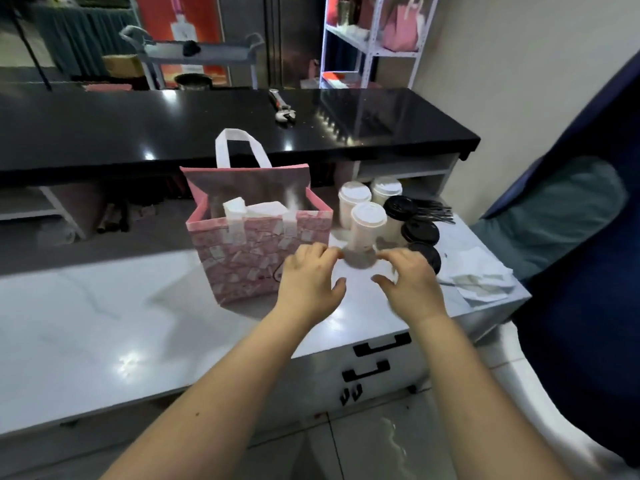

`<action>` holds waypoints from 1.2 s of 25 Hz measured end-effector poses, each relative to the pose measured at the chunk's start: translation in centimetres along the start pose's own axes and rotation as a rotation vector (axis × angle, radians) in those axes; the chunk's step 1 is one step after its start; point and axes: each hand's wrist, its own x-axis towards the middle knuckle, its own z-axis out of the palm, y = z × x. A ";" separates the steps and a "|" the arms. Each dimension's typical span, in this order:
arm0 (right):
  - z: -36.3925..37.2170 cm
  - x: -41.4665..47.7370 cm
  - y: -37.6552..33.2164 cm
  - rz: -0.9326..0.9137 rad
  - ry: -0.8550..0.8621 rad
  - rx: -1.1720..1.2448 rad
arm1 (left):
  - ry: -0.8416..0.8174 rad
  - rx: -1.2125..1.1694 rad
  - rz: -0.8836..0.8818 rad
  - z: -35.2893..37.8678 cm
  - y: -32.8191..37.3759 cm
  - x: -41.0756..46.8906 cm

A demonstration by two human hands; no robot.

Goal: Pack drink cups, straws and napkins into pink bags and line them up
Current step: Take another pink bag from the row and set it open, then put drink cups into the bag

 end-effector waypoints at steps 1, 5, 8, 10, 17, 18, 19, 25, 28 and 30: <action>0.0 -0.7 1.0 0.035 -0.015 -0.031 | -0.050 0.043 0.002 1.2 0.4 0.3; 0.2 -2.0 4.8 0.122 -0.051 -0.151 | -0.166 0.120 -0.002 5.5 2.2 1.4; 0.5 -0.8 7.7 0.184 -0.107 -0.242 | -0.186 0.144 -0.022 8.0 4.2 3.4; 0.6 1.1 9.6 0.224 -0.127 -0.259 | -0.175 0.146 -0.044 9.1 5.6 5.0; 3.0 5.8 11.6 0.234 -0.258 -0.213 | -0.109 0.214 -0.134 11.0 7.2 9.3; 3.2 5.6 11.6 0.188 -0.241 -0.206 | -0.101 0.217 -0.140 10.9 7.3 9.5; 3.2 5.2 11.5 0.146 -0.223 -0.185 | -0.087 0.216 -0.145 10.6 7.5 9.5; -0.4 5.8 10.7 -0.015 -0.143 0.069 | 0.112 0.218 -0.084 5.8 9.2 11.2; -4.3 9.8 9.4 -0.131 -0.086 0.034 | 0.153 0.327 -0.068 1.5 10.2 13.8; -6.7 12.7 8.2 -0.196 -0.088 -0.073 | 0.161 0.403 -0.090 -1.7 10.3 15.4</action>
